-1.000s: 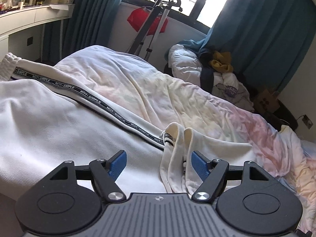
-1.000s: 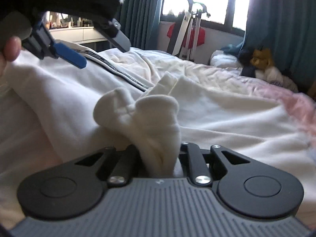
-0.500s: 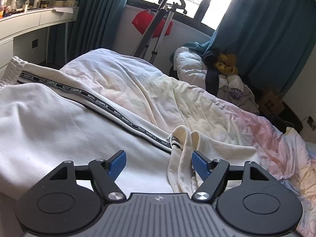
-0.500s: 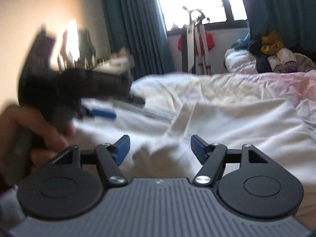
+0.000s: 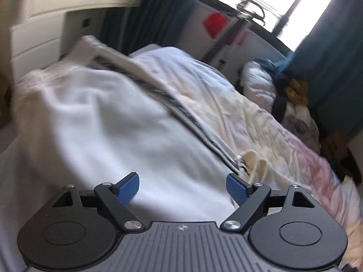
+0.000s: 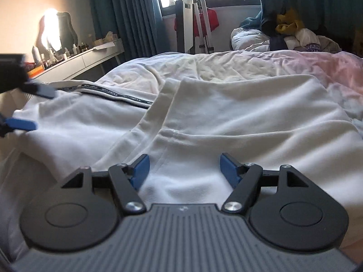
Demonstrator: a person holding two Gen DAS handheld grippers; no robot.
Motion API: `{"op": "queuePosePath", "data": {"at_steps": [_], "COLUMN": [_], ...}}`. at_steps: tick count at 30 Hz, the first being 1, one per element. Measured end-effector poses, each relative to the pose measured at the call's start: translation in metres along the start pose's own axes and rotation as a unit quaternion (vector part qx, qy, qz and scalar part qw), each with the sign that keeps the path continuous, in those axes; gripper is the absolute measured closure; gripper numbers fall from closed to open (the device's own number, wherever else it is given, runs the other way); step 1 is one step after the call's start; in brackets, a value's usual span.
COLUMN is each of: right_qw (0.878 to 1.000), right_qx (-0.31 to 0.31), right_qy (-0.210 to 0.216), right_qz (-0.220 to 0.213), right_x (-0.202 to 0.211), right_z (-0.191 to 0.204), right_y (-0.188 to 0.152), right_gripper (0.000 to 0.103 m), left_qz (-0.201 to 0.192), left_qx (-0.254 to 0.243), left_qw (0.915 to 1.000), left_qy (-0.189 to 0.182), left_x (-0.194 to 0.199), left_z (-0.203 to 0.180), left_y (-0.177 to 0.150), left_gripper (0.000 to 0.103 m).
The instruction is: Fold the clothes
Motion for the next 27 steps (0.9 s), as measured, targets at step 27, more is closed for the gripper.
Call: {"op": "queuePosePath", "data": {"at_steps": [27], "right_qw": [0.999], "right_qx": [-0.003], "right_qy": [-0.041], "right_qz": [-0.002], "right_x": [0.005], "right_z": [-0.011], "right_y": [-0.003], "right_gripper": [0.031], "left_qz": [-0.039], "left_qx": [0.196], "left_qw": [0.9738], "left_qy": [0.109], "left_x": [-0.055], "left_z": [0.131], "left_y": [0.065], "left_gripper": [0.032]}}
Point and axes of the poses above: each gripper's, at about its wrist camera, not at the fingertips, and x roughly against the way its jaws point, z to its left, y to its top, the point moved 8 cm from there along -x, roughly the way its jaws point, and after that the axes turned 5 degrees about y, right-handed, at the moved point
